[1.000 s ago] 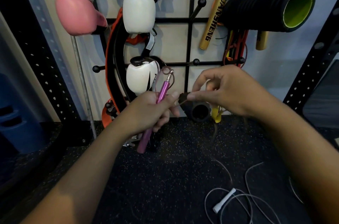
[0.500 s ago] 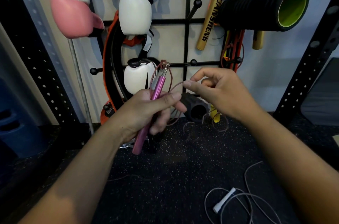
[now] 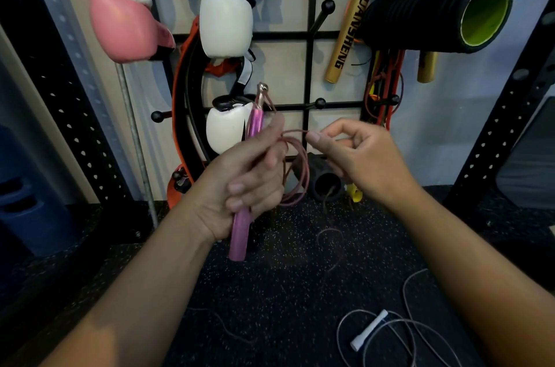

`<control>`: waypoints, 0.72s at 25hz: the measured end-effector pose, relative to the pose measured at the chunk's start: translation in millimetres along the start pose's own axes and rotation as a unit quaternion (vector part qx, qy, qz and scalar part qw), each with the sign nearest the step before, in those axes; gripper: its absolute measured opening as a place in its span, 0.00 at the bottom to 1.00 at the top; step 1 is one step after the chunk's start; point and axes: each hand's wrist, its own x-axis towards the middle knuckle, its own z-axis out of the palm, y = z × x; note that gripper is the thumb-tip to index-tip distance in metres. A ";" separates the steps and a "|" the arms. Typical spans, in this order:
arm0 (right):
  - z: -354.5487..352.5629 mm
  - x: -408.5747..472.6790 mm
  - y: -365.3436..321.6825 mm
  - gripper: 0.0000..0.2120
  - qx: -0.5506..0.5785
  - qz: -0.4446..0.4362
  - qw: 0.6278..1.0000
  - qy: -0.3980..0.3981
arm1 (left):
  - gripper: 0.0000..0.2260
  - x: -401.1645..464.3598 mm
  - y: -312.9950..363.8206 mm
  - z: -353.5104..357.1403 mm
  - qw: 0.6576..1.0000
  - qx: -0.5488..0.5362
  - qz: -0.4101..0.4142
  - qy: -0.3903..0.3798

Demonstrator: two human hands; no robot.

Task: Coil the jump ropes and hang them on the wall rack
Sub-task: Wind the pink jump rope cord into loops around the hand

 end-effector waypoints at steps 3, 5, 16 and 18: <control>11.3 -12.5 15.1 0.20 0.011 0.082 0.989 -0.120 | 0.13 6.9 7.4 11.7 0.975 -0.186 0.113 0.036; 25.0 -20.4 19.4 0.15 0.001 0.101 0.967 -0.232 | 0.13 13.7 8.7 9.8 0.941 -0.212 0.210 0.160; 5.3 -11.3 -31.2 0.07 -0.260 -0.032 0.950 -0.170 | 0.21 4.4 3.4 -19.6 0.844 0.494 -0.020 0.207; 5.4 -10.7 -34.4 0.08 -0.266 -0.051 0.955 -0.120 | 0.25 3.9 4.9 -17.0 0.833 0.517 -0.071 0.183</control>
